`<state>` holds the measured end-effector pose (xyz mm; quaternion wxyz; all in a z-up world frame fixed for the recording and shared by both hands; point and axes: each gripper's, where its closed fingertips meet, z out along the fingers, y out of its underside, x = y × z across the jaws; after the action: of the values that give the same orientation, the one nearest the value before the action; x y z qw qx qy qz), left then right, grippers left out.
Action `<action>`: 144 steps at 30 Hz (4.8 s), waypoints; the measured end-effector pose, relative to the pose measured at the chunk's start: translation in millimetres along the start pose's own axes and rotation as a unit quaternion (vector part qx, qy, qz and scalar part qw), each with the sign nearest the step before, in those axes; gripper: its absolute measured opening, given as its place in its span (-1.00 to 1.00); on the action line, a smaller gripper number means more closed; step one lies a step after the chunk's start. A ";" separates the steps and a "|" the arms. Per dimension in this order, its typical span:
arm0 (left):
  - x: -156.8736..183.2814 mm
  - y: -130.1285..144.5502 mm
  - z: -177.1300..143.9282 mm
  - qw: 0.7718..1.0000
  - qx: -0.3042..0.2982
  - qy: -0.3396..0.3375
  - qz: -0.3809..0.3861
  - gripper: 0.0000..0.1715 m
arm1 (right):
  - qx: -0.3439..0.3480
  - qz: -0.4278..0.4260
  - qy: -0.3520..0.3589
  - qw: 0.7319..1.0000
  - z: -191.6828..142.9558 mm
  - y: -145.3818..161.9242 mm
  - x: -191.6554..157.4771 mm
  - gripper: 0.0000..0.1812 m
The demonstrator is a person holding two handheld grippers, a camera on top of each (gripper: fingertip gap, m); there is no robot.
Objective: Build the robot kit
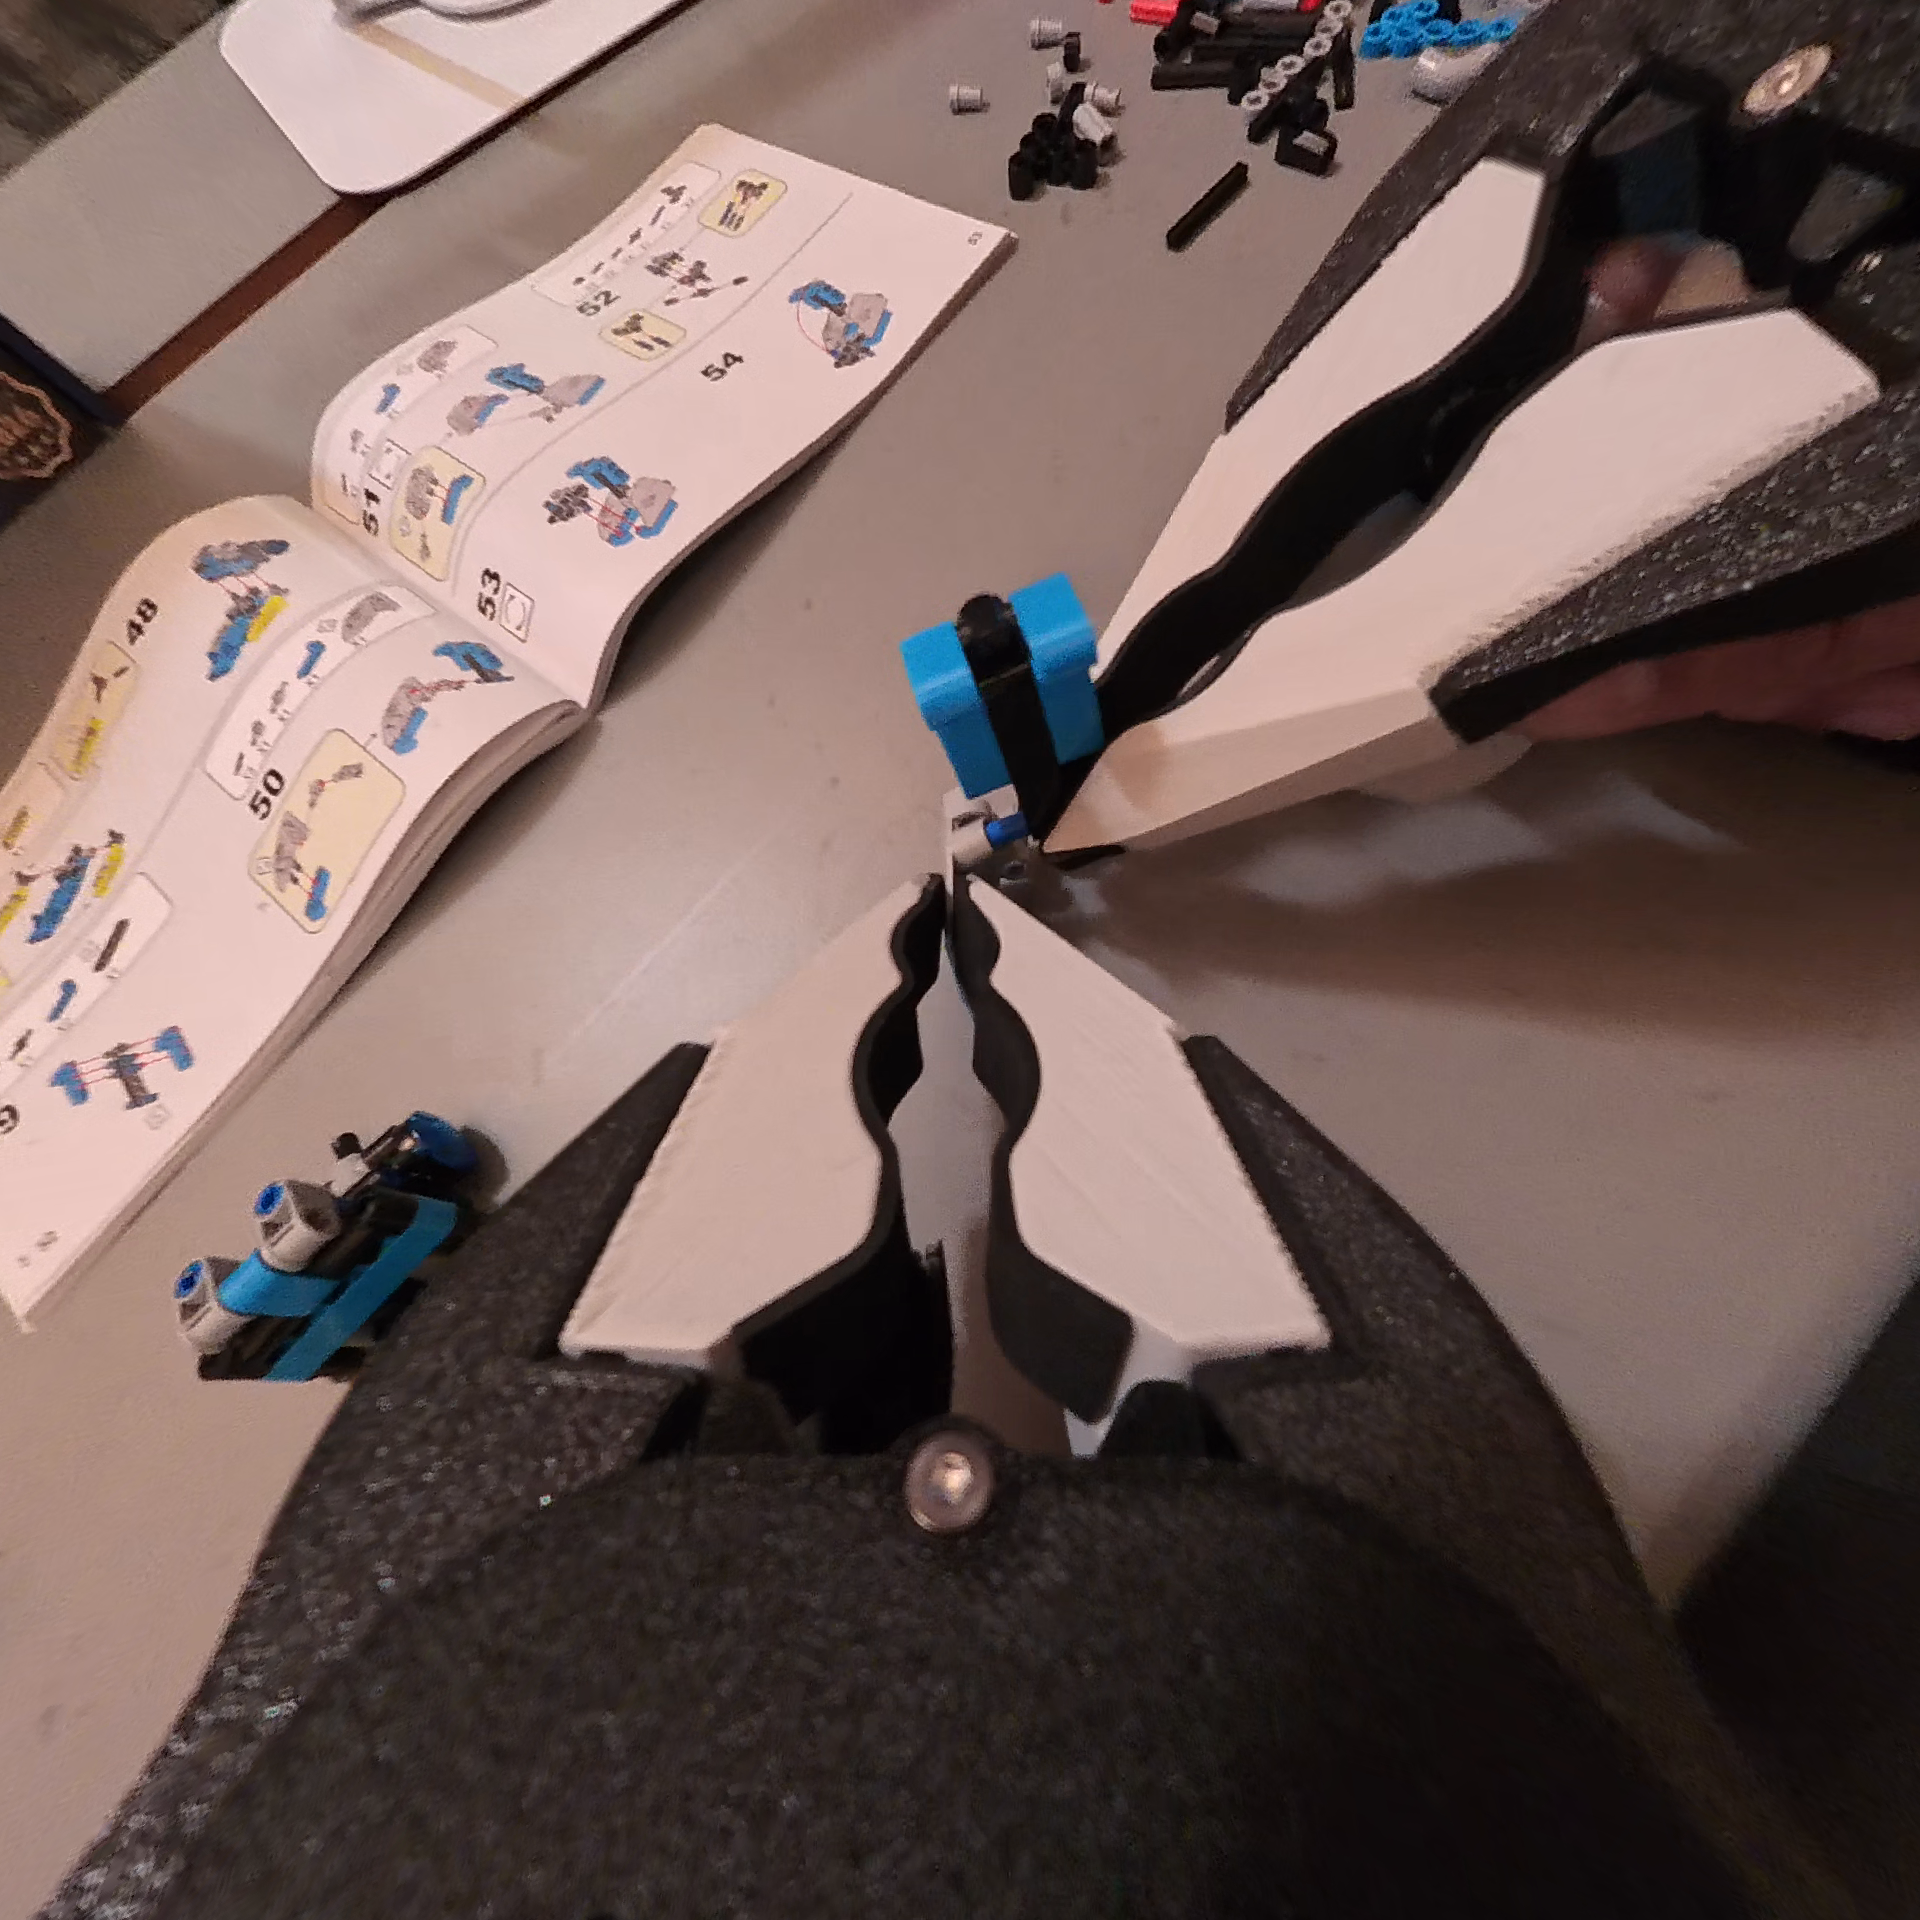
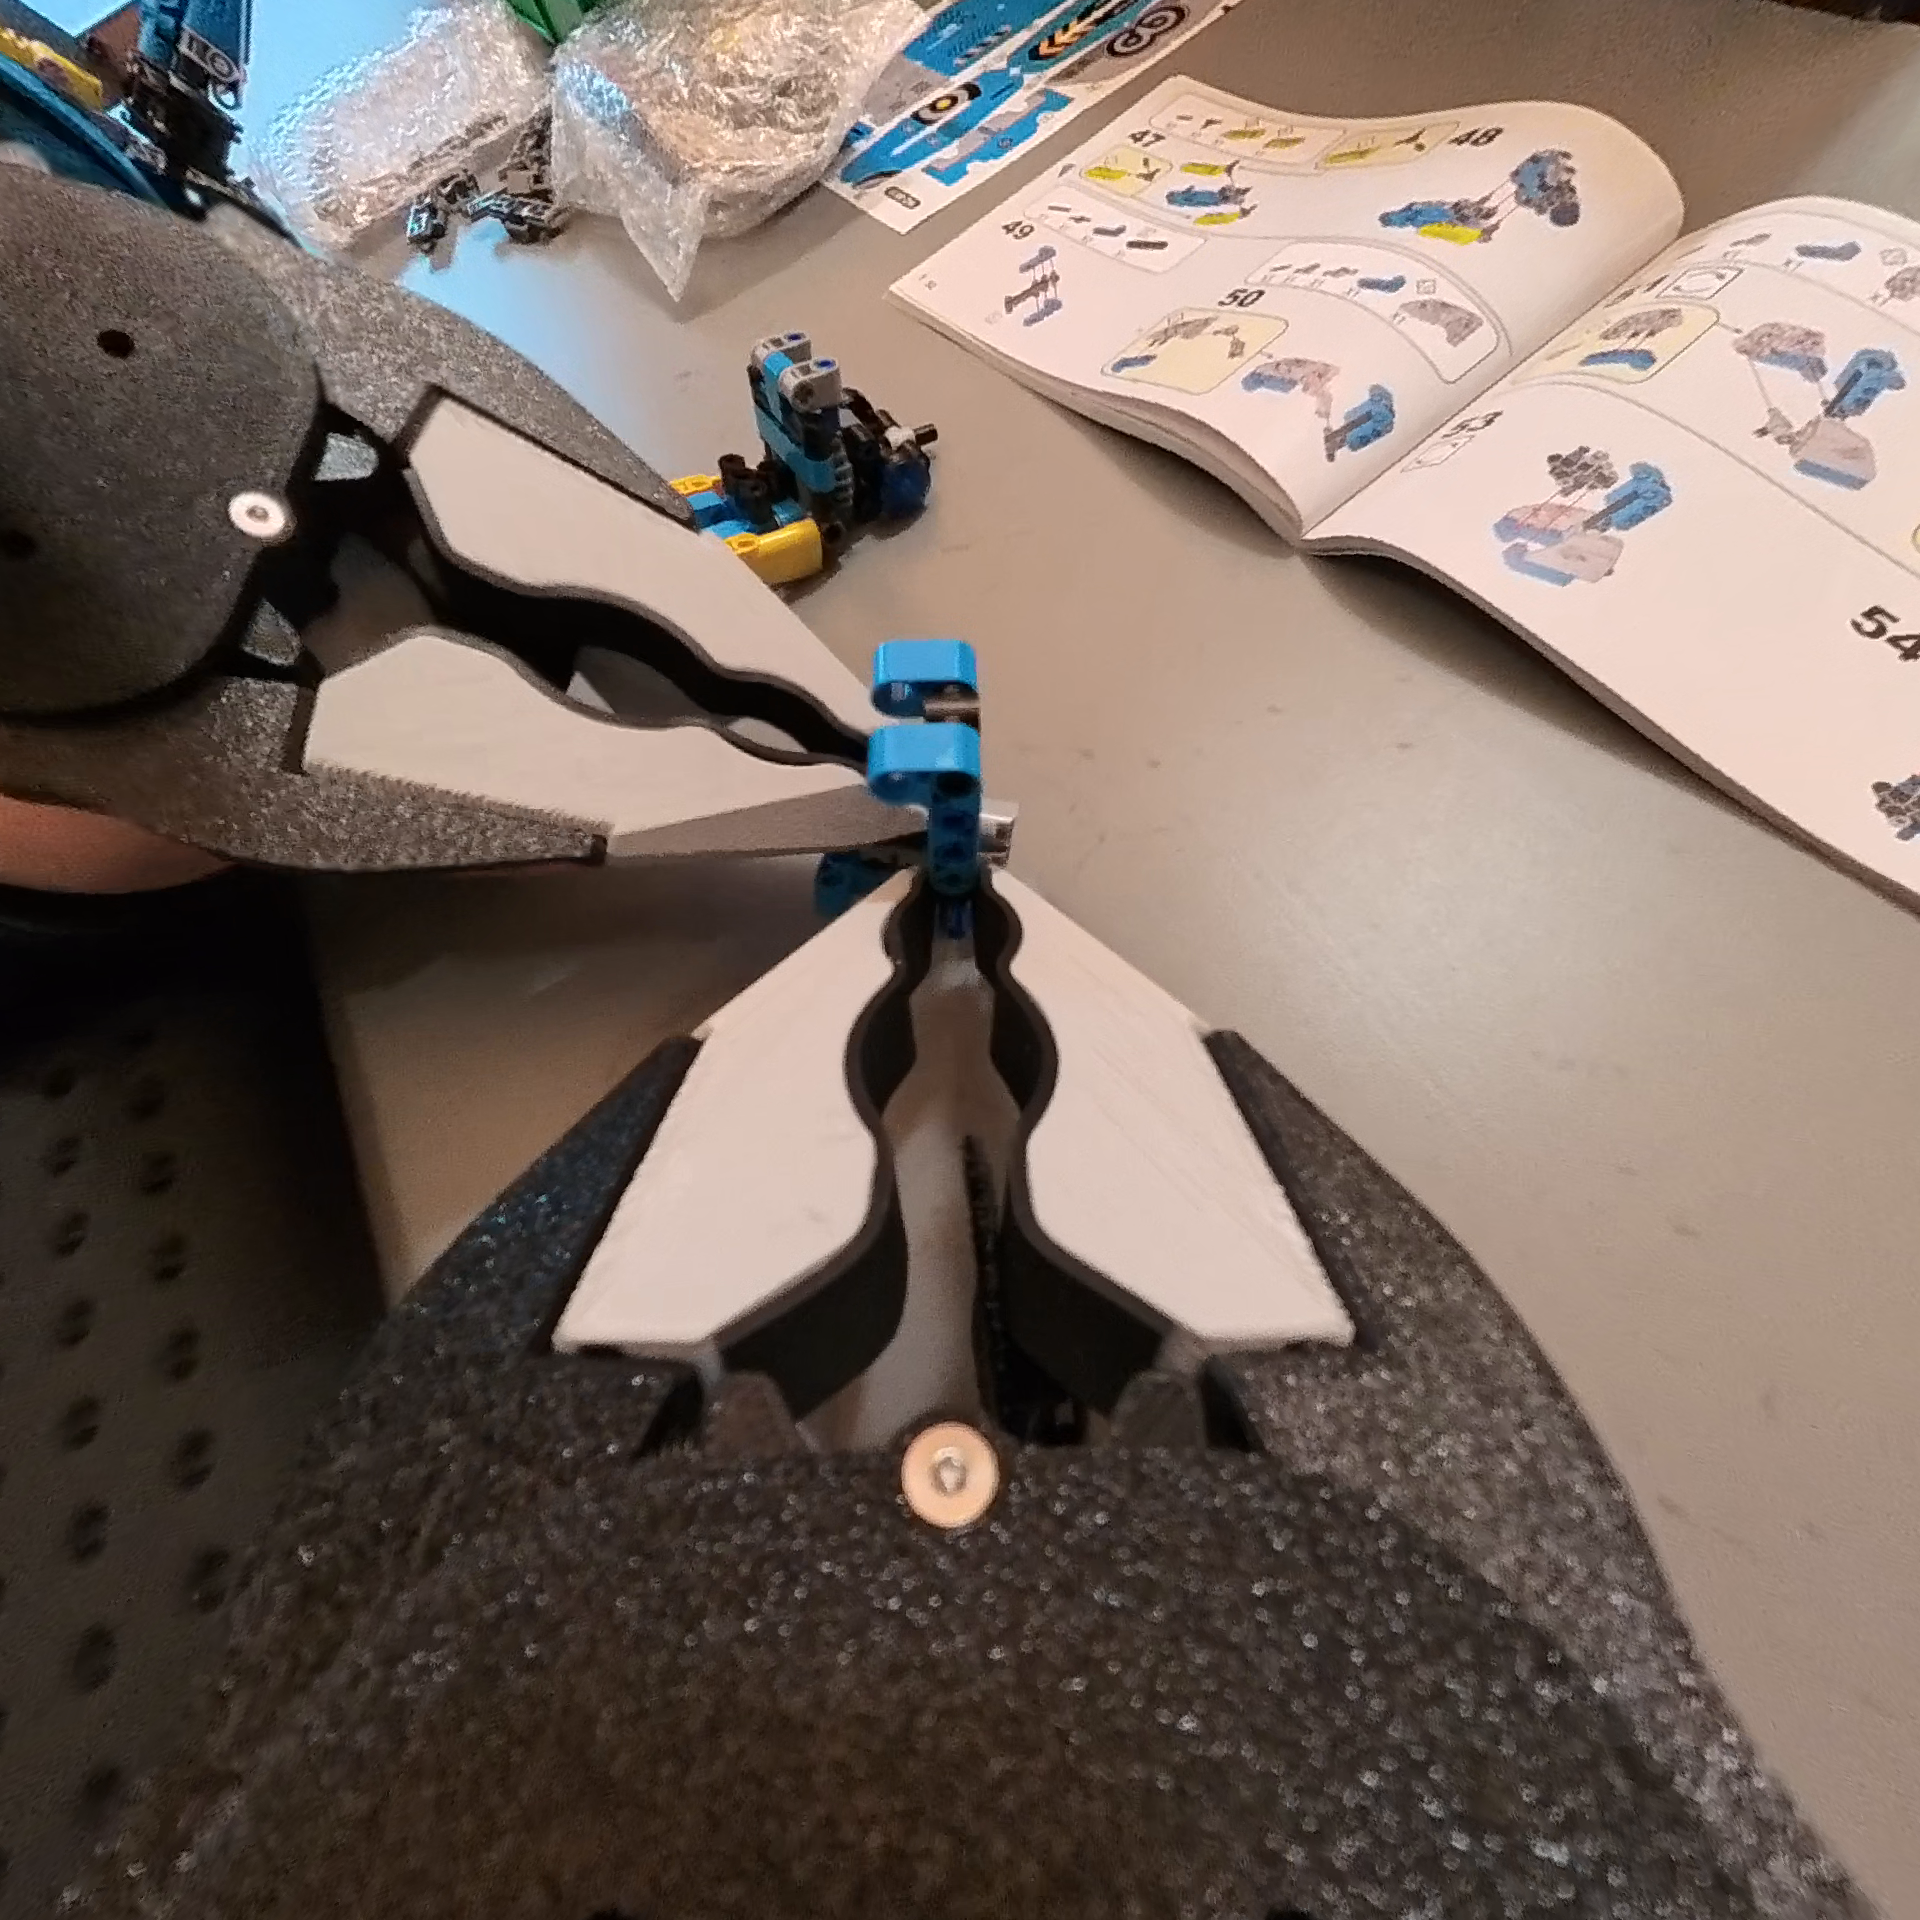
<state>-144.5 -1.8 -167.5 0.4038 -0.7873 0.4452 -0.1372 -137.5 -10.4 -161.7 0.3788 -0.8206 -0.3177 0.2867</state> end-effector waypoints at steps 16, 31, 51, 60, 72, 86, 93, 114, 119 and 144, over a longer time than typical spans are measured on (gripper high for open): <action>2.7 -8.1 1.7 0.992 0.008 -0.070 0.100 -0.99 | 0.011 0.084 -0.030 0.996 -2.1 -2.4 1.7 -0.93; -3.9 -10.1 -6.9 0.999 0.032 -0.026 0.017 -0.99 | 0.073 -0.017 -0.015 0.997 -11.8 -28.1 -1.7 -0.76; 4.5 -1.5 -1.2 1.000 0.013 0.014 -0.002 -0.98 | 0.045 0.028 -0.013 0.998 -6.6 -17.7 3.4 -0.92; -21.5 1.0 -10.9 0.999 0.024 -0.040 -0.007 -0.98 | 0.082 0.031 -0.030 0.996 -25.7 -27.4 3.8 -0.80; -36.2 1.1 -17.4 0.995 0.046 -0.008 -0.088 -0.98 | 0.094 0.113 -0.040 0.988 -52.2 -27.7 35.2 -0.80; -40.6 3.4 -13.1 0.992 0.041 0.010 -0.119 -0.98 | 0.023 0.127 -0.079 0.988 -29.7 -0.4 24.7 -0.80; -58.8 7.2 -12.1 0.994 0.032 -0.042 -0.100 -0.98 | 0.021 0.146 -0.093 0.985 -28.4 1.5 24.2 -0.80; -55.6 16.8 -2.7 0.996 -0.011 -0.083 -0.024 -0.95 | 0.030 0.105 -0.015 0.994 -41.5 -1.1 51.5 -0.76; -47.6 17.9 -6.3 0.997 -0.002 -0.078 -0.011 -0.95 | 0.095 0.083 0.094 0.988 -77.7 -5.6 96.9 -0.70; -32.6 26.6 -3.5 0.995 -0.024 -0.013 -0.093 -0.83 | 0.032 0.145 0.392 0.908 -333.7 145.8 175.4 -0.57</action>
<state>-180.7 15.5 -180.7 0.3761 -0.8364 0.3682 -0.1528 255.4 -102.1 -136.1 0.4531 -0.8914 -0.0116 0.0032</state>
